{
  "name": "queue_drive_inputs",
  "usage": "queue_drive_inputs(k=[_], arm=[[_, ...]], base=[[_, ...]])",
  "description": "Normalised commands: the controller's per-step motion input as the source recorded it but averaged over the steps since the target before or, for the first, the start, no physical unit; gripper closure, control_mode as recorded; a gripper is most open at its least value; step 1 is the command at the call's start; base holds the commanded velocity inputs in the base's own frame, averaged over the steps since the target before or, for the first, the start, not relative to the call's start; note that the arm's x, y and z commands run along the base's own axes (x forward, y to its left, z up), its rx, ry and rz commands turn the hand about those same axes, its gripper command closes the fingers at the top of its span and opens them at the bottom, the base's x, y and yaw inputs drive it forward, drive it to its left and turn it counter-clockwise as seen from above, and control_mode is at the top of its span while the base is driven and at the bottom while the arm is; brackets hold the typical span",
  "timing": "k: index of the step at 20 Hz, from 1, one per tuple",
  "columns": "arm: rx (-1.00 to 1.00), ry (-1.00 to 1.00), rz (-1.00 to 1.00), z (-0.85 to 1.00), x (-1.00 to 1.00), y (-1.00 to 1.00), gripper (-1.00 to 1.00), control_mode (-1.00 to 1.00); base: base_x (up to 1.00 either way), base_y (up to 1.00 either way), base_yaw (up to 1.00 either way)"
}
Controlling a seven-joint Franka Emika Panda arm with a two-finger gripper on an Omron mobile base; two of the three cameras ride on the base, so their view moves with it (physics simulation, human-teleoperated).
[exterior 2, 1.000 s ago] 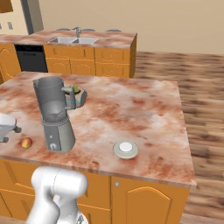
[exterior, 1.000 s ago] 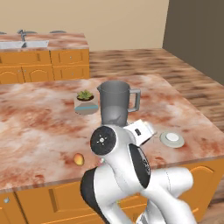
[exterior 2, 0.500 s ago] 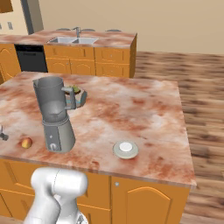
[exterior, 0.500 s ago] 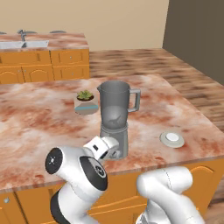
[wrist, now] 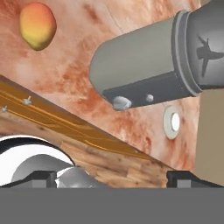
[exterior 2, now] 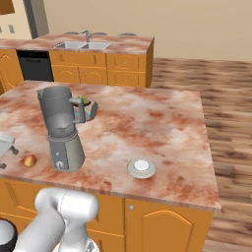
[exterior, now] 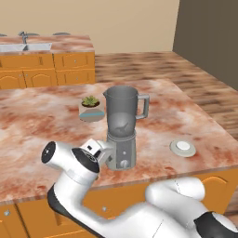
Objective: Open the blender lid, put the mango in the blender, close the lid, and start the blender.
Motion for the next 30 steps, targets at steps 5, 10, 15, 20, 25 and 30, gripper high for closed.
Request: queue_drive_inputs(k=[5,10,15,20,25,30], arm=[[-0.01,0.07,0.0,-0.45,0.26,0.06,-1.0,-1.0],[-0.01,0.11,0.0,-0.21,0.3,0.29,-1.0,-1.0],[0.0,0.01,0.0,-0.07,0.36,0.28,-1.0,-1.0],[0.0,0.0,0.0,-0.21,0.31,0.08,-1.0,-1.0],[0.0,0.0,0.0,-0.36,0.32,0.0,-1.0,-1.0],[0.0,0.03,-0.01,-0.28,0.33,0.08,-1.0,-1.0]], base=[[0.0,0.0,0.0],[0.0,0.0,0.0],[0.0,0.0,0.0],[0.0,0.0,0.0],[0.0,0.0,0.0],[0.0,0.0,0.0]])
